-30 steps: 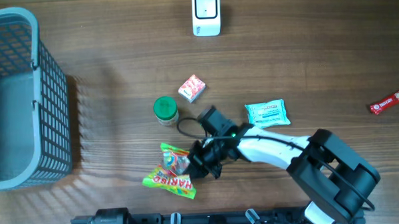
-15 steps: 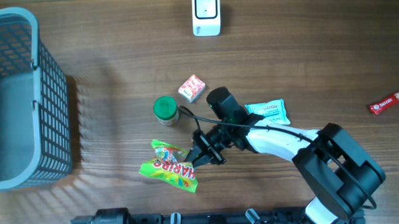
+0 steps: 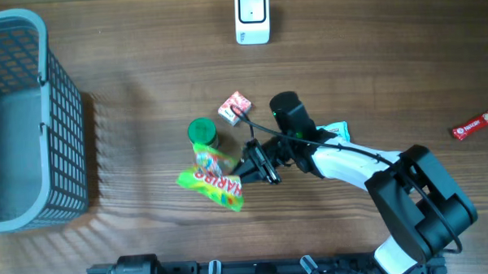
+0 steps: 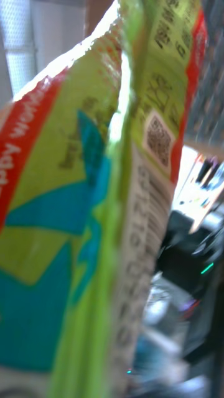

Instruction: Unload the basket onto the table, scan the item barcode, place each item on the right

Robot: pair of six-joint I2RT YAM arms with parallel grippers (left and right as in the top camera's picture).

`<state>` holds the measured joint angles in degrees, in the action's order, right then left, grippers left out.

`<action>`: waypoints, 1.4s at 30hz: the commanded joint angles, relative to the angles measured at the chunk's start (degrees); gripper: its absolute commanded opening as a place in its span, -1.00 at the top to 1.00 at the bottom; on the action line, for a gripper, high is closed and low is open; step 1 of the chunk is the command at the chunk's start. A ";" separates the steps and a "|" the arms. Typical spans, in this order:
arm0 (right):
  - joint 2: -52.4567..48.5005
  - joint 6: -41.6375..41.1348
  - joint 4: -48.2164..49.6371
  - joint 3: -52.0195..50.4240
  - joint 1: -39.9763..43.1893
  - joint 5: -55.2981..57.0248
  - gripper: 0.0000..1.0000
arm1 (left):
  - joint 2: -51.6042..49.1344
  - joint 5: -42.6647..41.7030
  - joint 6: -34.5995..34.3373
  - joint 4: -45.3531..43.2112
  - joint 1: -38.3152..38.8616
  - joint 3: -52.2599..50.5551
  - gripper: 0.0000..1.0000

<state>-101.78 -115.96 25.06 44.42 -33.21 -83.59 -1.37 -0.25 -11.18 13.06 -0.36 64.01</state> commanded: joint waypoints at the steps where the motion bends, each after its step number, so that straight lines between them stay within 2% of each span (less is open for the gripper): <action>1: 1.40 5.27 10.19 0.57 0.20 8.24 0.91 | 0.68 0.59 0.48 -0.04 0.09 0.00 -1.00; 4: 1.40 5.20 24.98 0.57 0.48 8.15 0.91 | 0.68 0.59 0.50 -0.07 0.09 0.00 -1.00; 8: 1.40 -2.73 53.00 0.57 0.74 6.54 0.91 | 0.68 0.59 0.50 -0.04 0.09 0.00 -1.00; 10: 1.40 -2.38 68.06 0.57 1.01 9.33 0.91 | 0.68 0.59 0.50 -0.04 0.09 0.00 -1.00; 11: 1.79 0.39 68.57 0.59 1.33 9.11 0.91 | 0.68 0.59 0.50 -0.04 0.09 0.00 -1.00; 17: 3.02 41.79 69.79 0.66 1.92 -2.27 0.91 | 0.68 0.59 0.50 -0.04 0.09 0.00 -1.00; 21: 2.99 66.51 69.53 0.66 1.22 -2.80 0.91 | 0.68 0.59 0.50 -0.02 0.09 0.00 -1.00; 27: 2.99 104.67 54.90 0.66 1.25 5.53 0.91 | 0.68 0.59 0.50 0.02 0.09 0.00 -1.00; 31: 2.99 119.75 51.63 0.66 1.25 14.14 0.91 | 0.68 0.61 0.50 0.00 0.09 0.00 -1.00; 35: 2.99 128.96 54.01 0.68 1.27 21.38 0.91 | 0.68 0.59 0.52 -0.02 0.09 0.00 -1.00; 39: 3.02 134.90 57.92 0.74 1.36 24.50 0.91 | 0.68 0.59 0.52 -0.02 0.09 0.00 -1.00; 42: 2.99 135.67 58.77 0.90 1.36 24.48 0.91 | 0.68 0.61 0.52 -0.04 0.09 -0.31 -1.00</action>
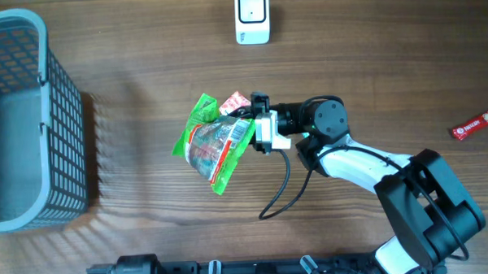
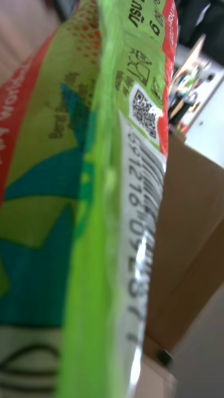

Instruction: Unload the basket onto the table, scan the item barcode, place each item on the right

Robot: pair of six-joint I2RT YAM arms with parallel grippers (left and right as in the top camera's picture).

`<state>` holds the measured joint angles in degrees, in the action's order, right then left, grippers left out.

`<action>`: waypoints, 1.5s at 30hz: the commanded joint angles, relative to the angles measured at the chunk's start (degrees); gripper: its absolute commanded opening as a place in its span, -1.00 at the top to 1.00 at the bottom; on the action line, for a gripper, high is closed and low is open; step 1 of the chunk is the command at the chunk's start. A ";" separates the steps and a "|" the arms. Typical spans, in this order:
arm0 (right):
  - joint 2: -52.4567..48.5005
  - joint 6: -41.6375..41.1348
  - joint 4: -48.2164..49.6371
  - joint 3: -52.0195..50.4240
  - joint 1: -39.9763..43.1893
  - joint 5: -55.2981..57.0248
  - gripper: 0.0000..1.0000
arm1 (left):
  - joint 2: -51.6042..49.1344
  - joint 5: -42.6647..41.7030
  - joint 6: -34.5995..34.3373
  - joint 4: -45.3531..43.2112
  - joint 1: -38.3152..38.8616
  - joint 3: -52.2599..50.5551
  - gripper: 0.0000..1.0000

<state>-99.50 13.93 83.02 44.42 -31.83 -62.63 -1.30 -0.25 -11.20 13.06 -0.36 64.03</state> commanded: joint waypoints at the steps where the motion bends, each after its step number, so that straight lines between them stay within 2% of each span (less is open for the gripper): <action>1: 0.72 5.75 0.79 0.90 -0.02 3.52 0.91 | 0.61 1.05 0.57 -0.07 0.09 -0.61 -1.00; 7: 0.72 5.38 -6.36 0.90 -0.02 2.10 0.91 | 0.61 5.05 0.55 -2.89 0.09 -3.78 -1.00; 10: 0.72 3.72 -9.35 0.90 -0.02 -2.43 0.91 | 0.61 5.05 0.52 -3.54 0.09 -4.72 -1.00; 13: 0.72 -9.14 -12.39 0.90 -0.02 -5.57 0.92 | 0.61 5.05 0.52 -3.74 0.09 -4.79 -1.00; 14: 0.72 -15.78 -14.51 0.90 -0.02 -4.79 0.91 | 0.61 5.05 0.52 -3.72 0.09 -4.79 -1.00; 15: 0.72 -22.75 -15.98 0.90 -0.02 -3.34 0.92 | 0.61 5.05 0.52 -3.67 0.09 -4.79 -1.00; 18: 0.72 -51.06 -17.88 0.90 0.31 -2.32 0.91 | 0.61 5.05 0.52 -3.67 0.09 -4.79 -1.00; 20: 0.72 -63.47 -18.01 0.90 0.55 -2.34 0.91 | 0.61 5.05 0.52 -3.67 0.09 -4.79 -1.00; 21: 0.72 -72.76 -18.12 0.90 0.70 -2.29 0.91 | 0.61 5.05 0.50 -3.67 0.09 -4.79 -1.00; 25: 0.72 -90.29 -18.16 0.90 1.16 1.22 0.91 | 0.61 5.05 0.50 -3.67 0.11 -4.79 -1.00; 27: 0.72 -93.98 -18.86 0.90 1.16 7.02 0.91 | 0.61 5.05 0.50 -3.67 0.09 -4.79 -1.00; 30: 0.72 -101.02 -26.40 0.90 1.18 19.15 0.91 | 0.61 5.05 0.50 -3.67 0.09 -4.79 -1.00; 33: 0.70 -103.97 -36.65 1.86 1.79 30.71 0.91 | 0.61 5.03 0.50 -3.67 0.11 -4.79 -0.99; 35: 0.24 -105.57 -41.07 3.61 2.54 34.64 0.91 | 0.61 5.05 0.50 -3.63 0.09 -4.79 -0.99; 38: -1.68 -105.22 -41.92 9.55 4.72 36.13 0.91 | 0.61 5.05 0.50 -2.97 0.09 -4.79 -0.96; 45: -11.15 -105.44 -60.72 34.71 7.50 37.86 0.91 | 0.61 5.07 0.50 -3.54 0.09 -7.87 -0.93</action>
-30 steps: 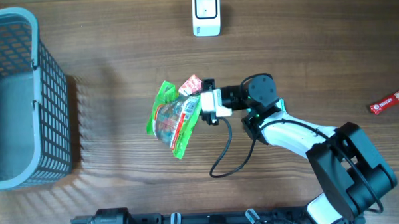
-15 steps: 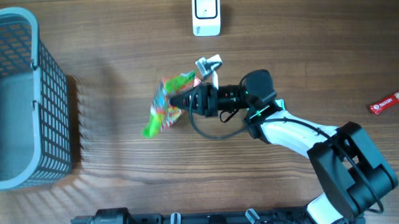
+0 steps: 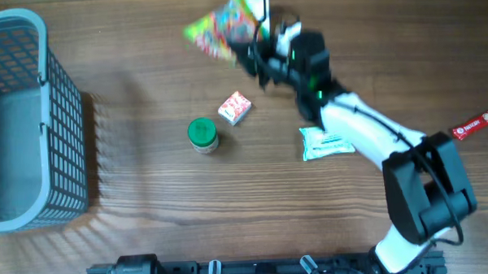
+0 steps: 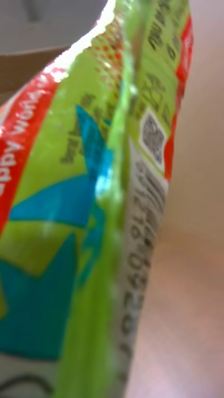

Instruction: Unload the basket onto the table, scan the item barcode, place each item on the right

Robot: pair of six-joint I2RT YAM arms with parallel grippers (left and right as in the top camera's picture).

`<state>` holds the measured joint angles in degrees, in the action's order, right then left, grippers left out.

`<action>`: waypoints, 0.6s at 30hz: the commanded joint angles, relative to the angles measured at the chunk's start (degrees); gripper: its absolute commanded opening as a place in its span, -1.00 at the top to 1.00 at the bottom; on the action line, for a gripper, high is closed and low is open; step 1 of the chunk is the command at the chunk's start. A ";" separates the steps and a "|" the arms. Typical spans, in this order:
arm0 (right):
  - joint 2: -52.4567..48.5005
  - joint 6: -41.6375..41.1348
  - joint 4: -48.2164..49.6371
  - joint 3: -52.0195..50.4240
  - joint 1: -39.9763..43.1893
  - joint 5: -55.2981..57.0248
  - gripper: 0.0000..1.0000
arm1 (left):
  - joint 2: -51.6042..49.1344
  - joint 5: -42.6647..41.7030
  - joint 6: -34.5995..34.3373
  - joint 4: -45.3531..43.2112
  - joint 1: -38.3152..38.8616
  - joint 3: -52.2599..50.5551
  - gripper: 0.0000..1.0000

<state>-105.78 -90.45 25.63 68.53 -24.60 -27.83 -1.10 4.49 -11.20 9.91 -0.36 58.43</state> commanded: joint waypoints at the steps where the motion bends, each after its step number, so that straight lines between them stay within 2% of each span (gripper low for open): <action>1: -6.38 -1.16 -3.54 12.74 0.26 3.32 0.91 | 0.42 0.35 0.52 -1.01 0.09 -2.99 -0.94; 10: -26.88 -6.80 -1.20 32.85 0.83 0.59 0.92 | 0.42 3.15 0.52 -4.17 0.09 -6.47 -0.98; 18: -29.79 -9.42 -3.50 34.01 2.47 2.01 0.91 | 0.42 3.15 0.52 -4.13 0.09 -6.47 -0.99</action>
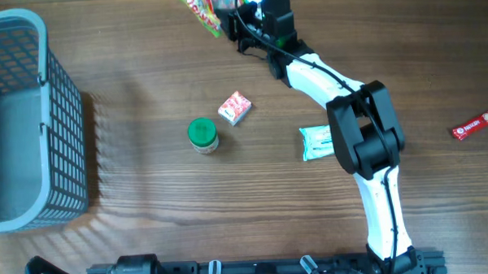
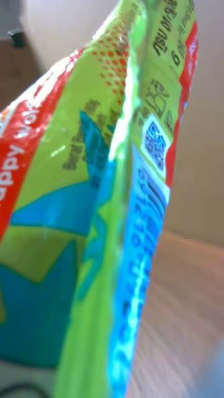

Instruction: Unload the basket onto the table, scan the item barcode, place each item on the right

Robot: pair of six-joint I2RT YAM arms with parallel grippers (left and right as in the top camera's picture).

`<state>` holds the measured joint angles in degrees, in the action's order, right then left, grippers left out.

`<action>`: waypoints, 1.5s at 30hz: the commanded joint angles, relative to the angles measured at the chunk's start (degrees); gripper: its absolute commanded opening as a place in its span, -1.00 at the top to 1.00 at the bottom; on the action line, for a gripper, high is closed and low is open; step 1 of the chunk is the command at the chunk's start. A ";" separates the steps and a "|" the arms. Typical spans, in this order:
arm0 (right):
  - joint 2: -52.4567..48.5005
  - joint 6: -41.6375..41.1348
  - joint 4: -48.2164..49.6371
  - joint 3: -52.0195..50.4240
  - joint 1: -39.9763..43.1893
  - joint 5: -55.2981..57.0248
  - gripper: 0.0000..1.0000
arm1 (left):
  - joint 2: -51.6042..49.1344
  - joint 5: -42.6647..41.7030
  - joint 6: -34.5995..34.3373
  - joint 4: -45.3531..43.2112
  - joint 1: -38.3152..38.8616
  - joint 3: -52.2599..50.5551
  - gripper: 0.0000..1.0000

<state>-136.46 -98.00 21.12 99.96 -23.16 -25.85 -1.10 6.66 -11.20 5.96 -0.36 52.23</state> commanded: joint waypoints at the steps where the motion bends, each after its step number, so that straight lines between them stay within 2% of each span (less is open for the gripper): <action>1: 0.83 -2.32 0.37 2.58 1.20 0.26 0.92 | 0.42 0.98 0.52 -0.20 0.09 -0.26 -0.99; 9: -0.63 -4.87 -1.46 2.58 2.14 -4.35 0.91 | 0.42 0.96 0.52 -0.22 0.09 -0.26 -0.96; 11: -0.52 -0.42 -1.05 2.58 2.12 -6.69 0.91 | 0.42 0.96 0.52 -0.72 0.09 -0.26 -0.90; 17: 1.88 6.80 -1.90 2.58 3.19 -15.52 0.91 | 0.42 0.96 0.52 -1.68 0.11 -0.26 -0.91; 19: 4.33 10.29 -9.64 2.58 4.13 -15.72 0.91 | 0.42 0.94 0.52 -2.43 0.11 -0.26 -1.00; 24: 13.11 25.16 -39.34 2.58 8.70 -7.61 0.91 | 0.44 -1.20 0.50 -4.33 0.11 -0.24 -1.00; 27: 16.41 32.76 -49.33 2.58 13.07 -6.86 0.91 | 0.83 -4.96 0.52 -4.31 0.11 -0.26 -1.00; 34: 17.94 40.13 -64.08 2.47 26.47 -11.02 0.91 | 0.83 -7.30 0.50 -4.02 0.11 -0.26 -1.00; 37: 17.94 42.51 -69.94 2.34 32.28 -5.16 0.91 | 0.83 -7.30 0.50 -3.80 0.11 -0.26 -1.00; 41: 17.92 44.02 -77.37 2.23 39.52 12.09 0.92 | 0.83 -7.30 0.50 -2.27 0.11 -0.26 -1.00; 45: 17.79 44.06 -80.46 0.28 45.53 26.77 0.92 | 0.83 -7.23 0.50 -0.17 0.11 -0.26 -1.00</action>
<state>-119.02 -55.94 -58.24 101.60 18.22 -16.10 -1.10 0.08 -11.20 4.64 -0.36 52.12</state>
